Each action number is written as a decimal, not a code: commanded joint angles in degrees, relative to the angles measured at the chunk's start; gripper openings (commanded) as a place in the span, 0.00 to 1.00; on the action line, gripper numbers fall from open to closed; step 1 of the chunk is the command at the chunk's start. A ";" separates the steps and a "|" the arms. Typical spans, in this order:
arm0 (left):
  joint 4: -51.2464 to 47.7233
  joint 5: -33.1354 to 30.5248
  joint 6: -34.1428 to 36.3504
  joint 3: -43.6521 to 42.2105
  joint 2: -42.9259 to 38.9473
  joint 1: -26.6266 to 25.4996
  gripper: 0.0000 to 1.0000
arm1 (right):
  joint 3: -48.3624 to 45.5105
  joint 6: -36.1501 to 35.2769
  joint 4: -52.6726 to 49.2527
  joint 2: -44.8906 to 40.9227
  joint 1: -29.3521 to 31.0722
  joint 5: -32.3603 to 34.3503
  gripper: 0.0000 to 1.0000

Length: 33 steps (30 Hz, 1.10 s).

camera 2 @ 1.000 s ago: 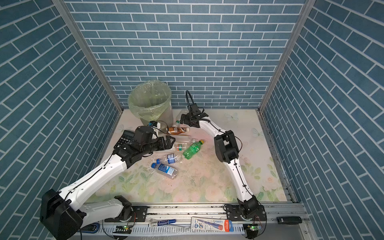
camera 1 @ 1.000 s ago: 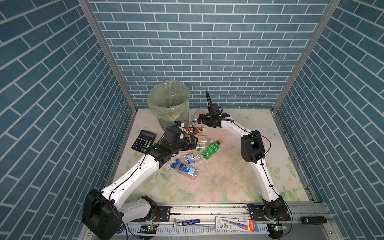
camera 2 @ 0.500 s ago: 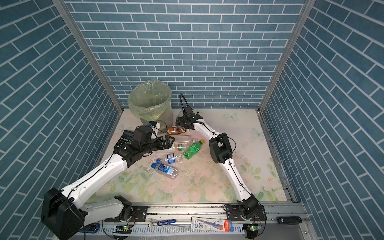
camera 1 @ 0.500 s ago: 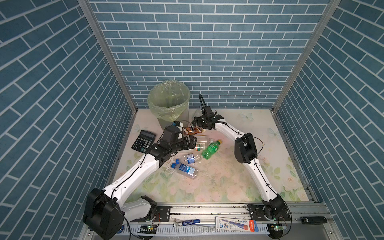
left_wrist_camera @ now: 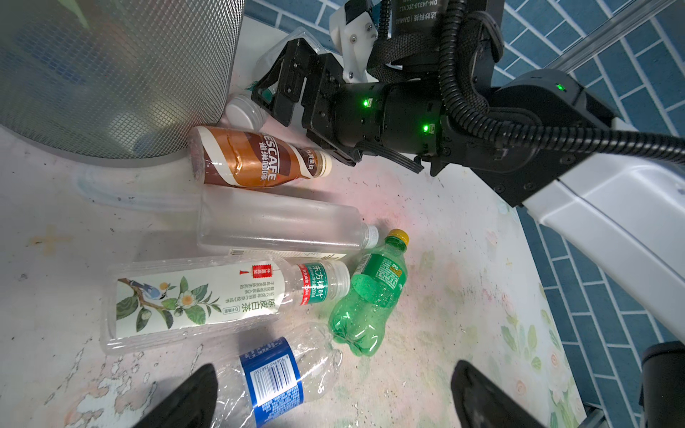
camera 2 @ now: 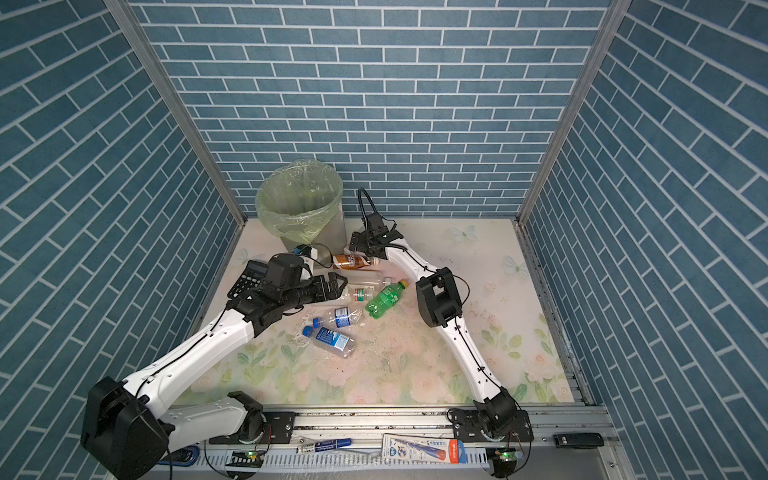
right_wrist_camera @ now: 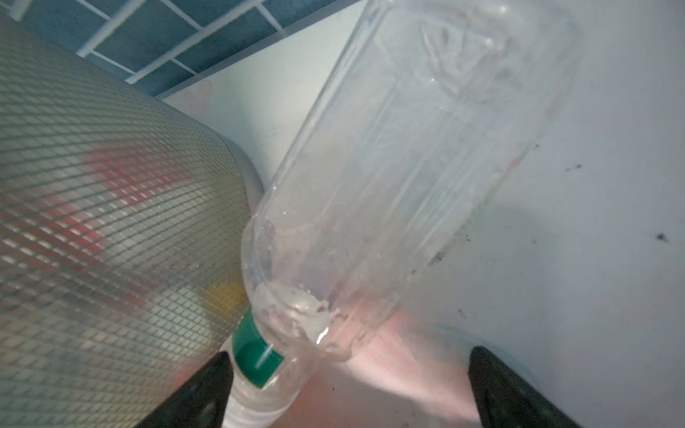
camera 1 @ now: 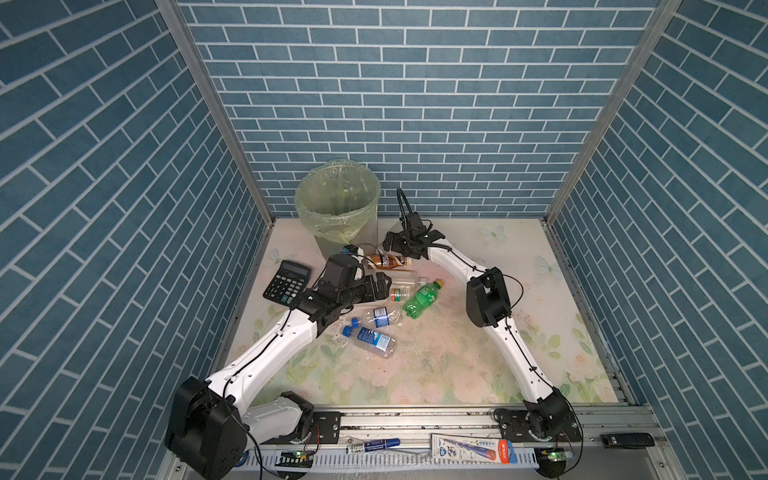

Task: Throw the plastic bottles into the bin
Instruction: 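Lower the right gripper and close it on the green-labelled bottle's bottom end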

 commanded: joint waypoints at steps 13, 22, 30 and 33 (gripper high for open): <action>-0.07 0.45 0.22 -0.86 -0.62 0.67 0.99 | 4.46 6.80 2.75 2.50 0.52 2.12 0.99; 0.02 0.58 0.27 -1.28 -0.62 0.92 0.99 | 8.34 7.25 -0.44 5.34 0.69 5.40 0.99; 0.01 0.82 0.36 -1.30 -0.55 1.30 0.99 | 8.51 5.80 -2.29 5.41 0.59 8.04 0.99; 0.02 0.99 0.27 -1.21 -0.40 1.32 0.99 | 8.25 5.44 -2.64 5.08 0.39 8.66 0.99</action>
